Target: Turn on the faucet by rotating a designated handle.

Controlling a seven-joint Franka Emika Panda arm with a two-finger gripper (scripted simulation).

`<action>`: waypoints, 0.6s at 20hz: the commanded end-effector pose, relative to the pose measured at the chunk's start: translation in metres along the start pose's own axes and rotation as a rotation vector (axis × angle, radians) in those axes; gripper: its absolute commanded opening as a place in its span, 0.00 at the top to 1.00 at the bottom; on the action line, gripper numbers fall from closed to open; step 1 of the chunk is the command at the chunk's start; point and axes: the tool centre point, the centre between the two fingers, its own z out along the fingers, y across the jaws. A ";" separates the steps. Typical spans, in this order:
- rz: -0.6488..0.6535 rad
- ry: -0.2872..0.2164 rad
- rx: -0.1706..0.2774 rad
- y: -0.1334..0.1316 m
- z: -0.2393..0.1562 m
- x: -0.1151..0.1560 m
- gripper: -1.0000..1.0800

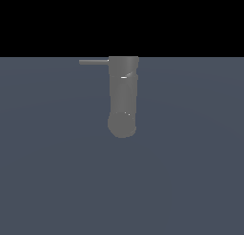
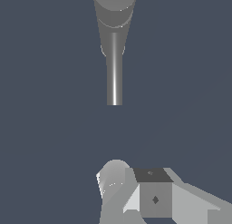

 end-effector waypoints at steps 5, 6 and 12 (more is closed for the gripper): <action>-0.009 0.009 0.004 -0.004 -0.002 0.002 1.00; -0.014 0.013 0.006 -0.006 -0.003 0.003 1.00; -0.025 0.025 0.012 -0.011 -0.005 0.007 1.00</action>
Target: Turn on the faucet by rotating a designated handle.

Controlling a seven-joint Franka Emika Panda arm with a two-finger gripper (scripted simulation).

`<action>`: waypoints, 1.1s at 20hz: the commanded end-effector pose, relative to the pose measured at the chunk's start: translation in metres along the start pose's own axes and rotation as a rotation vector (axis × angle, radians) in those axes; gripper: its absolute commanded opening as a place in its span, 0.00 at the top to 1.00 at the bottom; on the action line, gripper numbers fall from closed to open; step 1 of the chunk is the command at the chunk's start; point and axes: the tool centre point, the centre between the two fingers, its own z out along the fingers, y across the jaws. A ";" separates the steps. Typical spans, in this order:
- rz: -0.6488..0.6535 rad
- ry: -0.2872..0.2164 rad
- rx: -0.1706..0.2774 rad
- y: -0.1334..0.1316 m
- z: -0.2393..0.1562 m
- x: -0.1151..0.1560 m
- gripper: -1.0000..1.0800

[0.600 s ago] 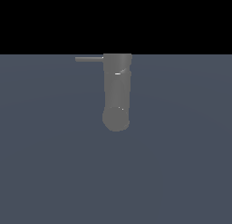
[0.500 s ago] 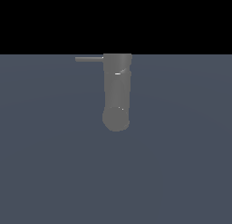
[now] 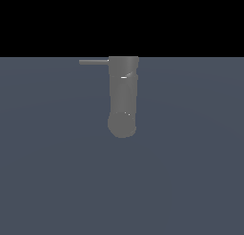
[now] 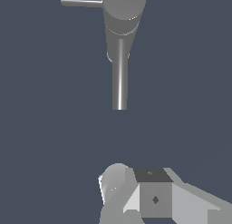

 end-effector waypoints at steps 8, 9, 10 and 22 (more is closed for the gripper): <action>0.016 0.000 0.009 -0.001 0.000 0.005 1.00; 0.022 0.000 0.013 -0.002 0.000 0.007 1.00; 0.029 0.000 0.016 -0.002 0.000 0.009 1.00; 0.198 -0.019 0.089 -0.013 0.007 0.054 1.00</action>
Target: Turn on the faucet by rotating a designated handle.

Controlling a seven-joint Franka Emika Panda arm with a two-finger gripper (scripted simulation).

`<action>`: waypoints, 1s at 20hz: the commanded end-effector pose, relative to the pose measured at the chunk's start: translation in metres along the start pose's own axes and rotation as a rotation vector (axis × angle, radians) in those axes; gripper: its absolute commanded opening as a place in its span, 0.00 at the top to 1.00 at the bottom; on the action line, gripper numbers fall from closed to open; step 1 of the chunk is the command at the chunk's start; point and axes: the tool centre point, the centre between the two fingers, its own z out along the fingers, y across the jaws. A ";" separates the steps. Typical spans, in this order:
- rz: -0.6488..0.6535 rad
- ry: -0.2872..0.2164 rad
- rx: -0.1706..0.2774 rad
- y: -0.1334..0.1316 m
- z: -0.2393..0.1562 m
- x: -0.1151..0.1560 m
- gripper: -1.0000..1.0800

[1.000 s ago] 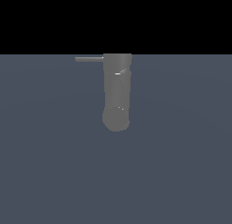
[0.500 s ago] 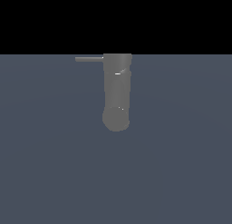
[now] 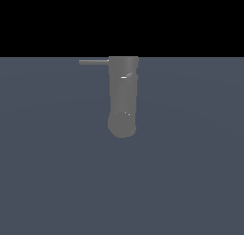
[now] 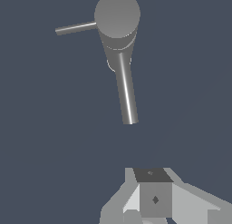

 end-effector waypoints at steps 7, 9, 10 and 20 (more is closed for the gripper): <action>0.196 -0.030 0.057 -0.020 0.015 0.047 1.00; 0.245 -0.038 0.066 -0.025 0.019 0.058 1.00; 0.271 -0.042 0.071 -0.028 0.022 0.063 1.00; 0.531 -0.076 0.089 -0.053 0.053 0.118 1.00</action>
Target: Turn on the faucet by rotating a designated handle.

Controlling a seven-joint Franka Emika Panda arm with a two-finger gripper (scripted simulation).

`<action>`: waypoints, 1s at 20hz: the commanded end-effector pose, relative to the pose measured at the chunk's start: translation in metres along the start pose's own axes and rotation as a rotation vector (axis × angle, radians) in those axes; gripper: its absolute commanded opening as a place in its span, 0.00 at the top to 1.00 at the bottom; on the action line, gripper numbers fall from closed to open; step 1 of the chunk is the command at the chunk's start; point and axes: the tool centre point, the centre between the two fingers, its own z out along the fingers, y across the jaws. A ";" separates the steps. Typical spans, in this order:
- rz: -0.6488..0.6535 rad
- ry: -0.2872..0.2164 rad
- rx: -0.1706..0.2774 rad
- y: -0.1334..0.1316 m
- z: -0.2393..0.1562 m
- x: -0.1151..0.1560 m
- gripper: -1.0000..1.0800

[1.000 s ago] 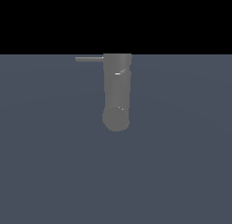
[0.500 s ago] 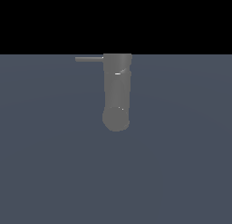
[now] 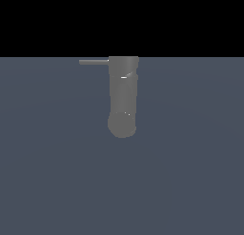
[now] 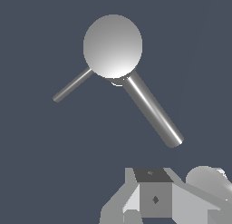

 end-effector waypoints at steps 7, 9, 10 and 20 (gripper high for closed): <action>0.229 -0.005 0.000 -0.038 0.032 0.031 1.00; 0.283 -0.003 -0.002 -0.047 0.041 0.038 1.00; 0.310 -0.001 -0.003 -0.051 0.045 0.042 1.00; 0.575 0.043 -0.017 -0.093 0.089 0.073 1.00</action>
